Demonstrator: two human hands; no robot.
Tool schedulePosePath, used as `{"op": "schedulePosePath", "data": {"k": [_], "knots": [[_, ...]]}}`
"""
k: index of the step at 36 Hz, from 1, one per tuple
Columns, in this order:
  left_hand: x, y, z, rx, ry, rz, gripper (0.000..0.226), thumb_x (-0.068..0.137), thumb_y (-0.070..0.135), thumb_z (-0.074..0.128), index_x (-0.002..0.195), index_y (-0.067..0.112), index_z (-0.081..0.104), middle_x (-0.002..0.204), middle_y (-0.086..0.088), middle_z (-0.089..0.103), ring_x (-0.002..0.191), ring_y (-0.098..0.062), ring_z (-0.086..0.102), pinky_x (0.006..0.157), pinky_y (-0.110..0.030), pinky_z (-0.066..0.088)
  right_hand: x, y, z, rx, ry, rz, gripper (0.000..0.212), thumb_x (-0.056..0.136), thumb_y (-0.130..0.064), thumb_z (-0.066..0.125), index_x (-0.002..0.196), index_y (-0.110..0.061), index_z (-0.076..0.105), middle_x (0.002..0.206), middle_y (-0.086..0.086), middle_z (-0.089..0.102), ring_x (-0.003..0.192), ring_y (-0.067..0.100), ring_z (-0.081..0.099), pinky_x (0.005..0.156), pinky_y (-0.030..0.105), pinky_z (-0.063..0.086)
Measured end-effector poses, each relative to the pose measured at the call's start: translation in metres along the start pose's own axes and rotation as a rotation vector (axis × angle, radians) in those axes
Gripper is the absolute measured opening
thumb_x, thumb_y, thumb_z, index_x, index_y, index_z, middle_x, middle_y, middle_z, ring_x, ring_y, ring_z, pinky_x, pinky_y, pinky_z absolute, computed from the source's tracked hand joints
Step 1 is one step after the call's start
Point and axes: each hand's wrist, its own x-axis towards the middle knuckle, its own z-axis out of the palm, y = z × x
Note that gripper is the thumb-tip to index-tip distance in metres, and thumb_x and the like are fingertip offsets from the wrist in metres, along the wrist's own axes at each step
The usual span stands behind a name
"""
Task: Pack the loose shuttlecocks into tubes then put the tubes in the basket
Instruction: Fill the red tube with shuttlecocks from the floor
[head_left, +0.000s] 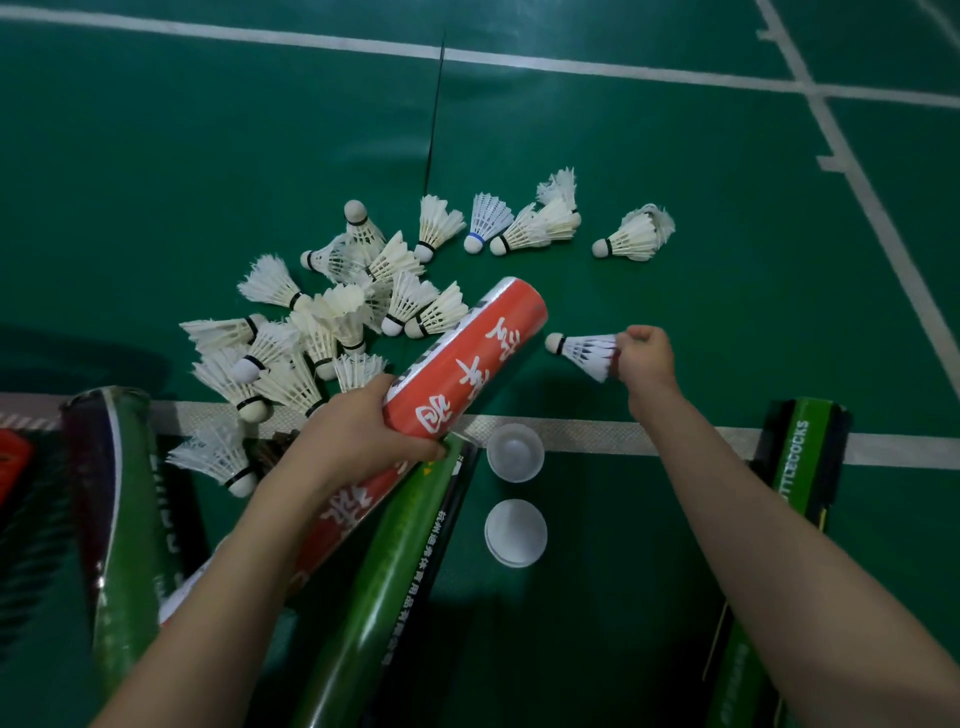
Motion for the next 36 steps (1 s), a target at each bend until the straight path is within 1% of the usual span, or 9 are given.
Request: {"op": "schedulePosePath", "data": {"k": [4,7,10,15,17,22,28,30,36], "knots": [[-0.001,0.001,0.001,-0.009,0.038,-0.033,0.087,0.063,0.057,0.077,0.134,0.024,0.037,0.1,0.005,0.054,0.081,-0.015,0.058,0.076,-0.032,0.051,-0.013,0.016,0.009,-0.023,-0.185,0.123,0.048,0.095,-0.012,0.045,0.14,-0.005,0.032,0.129,0.012,0.049,0.112,0.025,0.052,0.096,0.039,0.044],[-0.002,0.001,0.002,-0.013,0.04,-0.046,0.083,0.065,0.056,0.077,0.131,0.023,0.039,0.096,0.005,0.053,0.075,-0.013,0.056,0.072,-0.031,0.049,-0.031,0.017,0.013,-0.131,0.007,-0.087,0.018,0.094,-0.014,0.048,0.11,-0.007,0.046,0.113,0.012,0.051,0.082,0.016,0.051,0.067,0.028,0.044],[-0.001,0.001,0.002,-0.043,0.028,-0.046,0.089,0.065,0.055,0.078,0.137,0.025,0.036,0.099,0.005,0.052,0.075,-0.012,0.054,0.072,-0.029,0.045,-0.049,0.022,0.015,-0.226,-0.006,-0.265,0.014,0.089,-0.012,0.057,0.094,-0.009,0.044,0.103,0.012,0.051,0.084,0.021,0.051,0.071,0.031,0.043],[-0.001,0.001,0.002,-0.002,0.059,-0.003,0.096,0.064,0.049,0.081,0.143,0.026,0.032,0.118,-0.001,0.057,0.089,-0.017,0.052,0.082,-0.033,0.046,-0.072,0.036,0.029,-0.739,-0.484,-0.321,0.053,0.08,-0.03,0.072,0.122,-0.006,0.05,0.118,0.012,0.05,0.11,0.027,0.05,0.09,0.036,0.045],[-0.001,0.0,0.002,0.029,0.079,0.015,0.094,0.062,0.049,0.081,0.141,0.027,0.035,0.118,-0.001,0.058,0.091,-0.018,0.053,0.087,-0.036,0.048,-0.077,0.042,0.033,-0.907,-0.547,-0.392,0.061,0.079,-0.033,0.072,0.129,-0.009,0.046,0.126,0.014,0.043,0.118,0.031,0.042,0.095,0.036,0.041],[-0.002,-0.004,0.003,0.047,0.074,0.016,0.096,0.061,0.052,0.081,0.14,0.029,0.033,0.117,0.001,0.058,0.094,-0.019,0.055,0.088,-0.037,0.048,-0.084,0.045,0.038,-1.065,-0.54,-0.495,0.045,0.088,-0.022,0.061,0.128,-0.011,0.045,0.125,0.012,0.04,0.117,0.029,0.04,0.095,0.038,0.042],[-0.006,-0.003,0.003,-0.053,0.038,-0.002,0.099,0.061,0.051,0.081,0.143,0.03,0.03,0.117,0.001,0.058,0.092,-0.018,0.055,0.088,-0.035,0.048,-0.074,0.037,0.038,-0.92,-0.513,-0.36,0.052,0.078,-0.022,0.076,0.12,-0.01,0.048,0.118,0.008,0.043,0.104,0.026,0.05,0.085,0.032,0.044],[-0.007,-0.003,0.004,-0.086,0.025,0.008,0.096,0.061,0.05,0.082,0.14,0.03,0.033,0.109,0.004,0.058,0.091,-0.019,0.058,0.088,-0.036,0.05,-0.072,0.032,0.036,-0.815,-0.472,-0.337,0.039,0.08,-0.019,0.073,0.109,-0.011,0.048,0.111,0.007,0.048,0.094,0.022,0.051,0.074,0.029,0.043],[-0.005,-0.002,0.007,-0.109,0.033,0.016,0.097,0.063,0.047,0.082,0.143,0.028,0.03,0.107,0.006,0.055,0.089,-0.018,0.058,0.085,-0.034,0.049,-0.063,-0.011,0.022,-0.125,-0.169,-0.328,0.005,0.092,-0.013,0.055,0.096,-0.015,0.056,0.091,-0.004,0.055,0.083,0.013,0.051,0.062,0.021,0.04]]}}
